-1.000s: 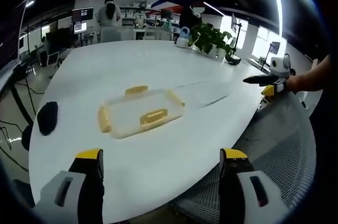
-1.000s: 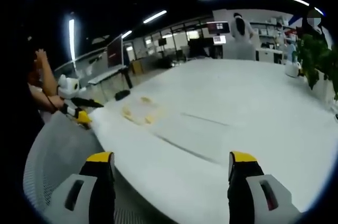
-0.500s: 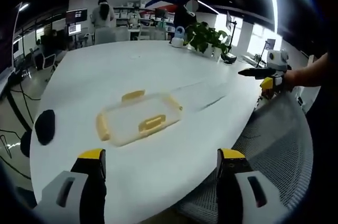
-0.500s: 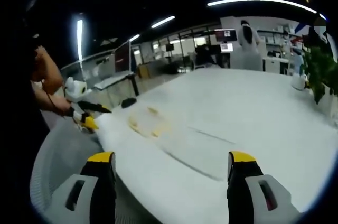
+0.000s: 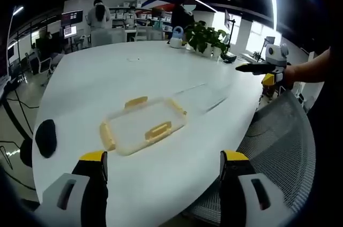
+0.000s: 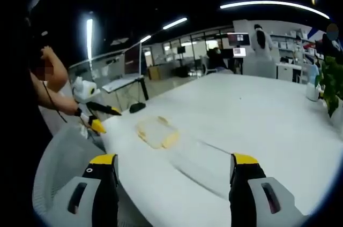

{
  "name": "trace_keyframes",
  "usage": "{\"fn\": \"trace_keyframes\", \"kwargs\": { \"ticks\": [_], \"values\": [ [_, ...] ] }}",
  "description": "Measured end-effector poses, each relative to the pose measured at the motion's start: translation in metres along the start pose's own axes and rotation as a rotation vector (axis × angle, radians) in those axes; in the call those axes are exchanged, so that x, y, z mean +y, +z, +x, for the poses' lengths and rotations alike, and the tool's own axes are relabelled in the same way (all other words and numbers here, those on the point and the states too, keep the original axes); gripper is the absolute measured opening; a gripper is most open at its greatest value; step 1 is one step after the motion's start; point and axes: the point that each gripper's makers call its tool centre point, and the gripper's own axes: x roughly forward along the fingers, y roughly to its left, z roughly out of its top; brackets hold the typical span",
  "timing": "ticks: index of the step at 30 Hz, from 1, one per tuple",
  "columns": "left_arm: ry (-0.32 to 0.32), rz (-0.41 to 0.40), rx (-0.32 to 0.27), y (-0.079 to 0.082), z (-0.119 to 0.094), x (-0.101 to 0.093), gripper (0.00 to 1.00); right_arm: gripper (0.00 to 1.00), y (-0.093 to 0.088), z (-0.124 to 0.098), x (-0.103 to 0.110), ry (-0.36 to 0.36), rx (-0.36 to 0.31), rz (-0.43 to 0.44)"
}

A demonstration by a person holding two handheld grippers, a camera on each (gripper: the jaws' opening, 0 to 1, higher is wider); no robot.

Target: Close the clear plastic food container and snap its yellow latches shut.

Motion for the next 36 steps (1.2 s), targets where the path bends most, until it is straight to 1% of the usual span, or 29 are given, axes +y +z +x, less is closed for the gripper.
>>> {"fn": "trace_keyframes", "kwargs": {
  "ticks": [6, 10, 12, 17, 25, 29, 36],
  "values": [
    [-0.038, 0.023, 0.02, 0.001, 0.001, -0.002, 0.87, 0.85, 0.004, 0.007, 0.005, 0.019, 0.006, -0.023],
    [-0.061, 0.045, 0.052, -0.002, 0.002, -0.001, 0.87, 0.85, 0.007, 0.013, 0.008, 0.035, 0.007, -0.035],
    [-0.074, 0.069, 0.069, -0.003, 0.002, 0.0, 0.87, 0.84, 0.008, 0.017, 0.009, 0.043, 0.01, -0.045],
    [-0.093, 0.103, 0.096, -0.001, 0.005, 0.008, 0.87, 0.82, 0.01, 0.026, 0.015, 0.066, 0.021, -0.069],
    [-0.102, 0.098, 0.115, 0.004, 0.008, 0.023, 0.87, 0.82, 0.014, 0.038, 0.02, 0.101, 0.024, -0.088],
    [-0.121, 0.132, 0.155, -0.002, 0.008, 0.024, 0.86, 0.82, 0.014, 0.043, 0.022, 0.116, 0.031, -0.099],
    [-0.155, 0.156, 0.202, -0.011, 0.01, 0.023, 0.86, 0.81, 0.015, 0.053, 0.024, 0.135, 0.035, -0.102]
  ]
}}
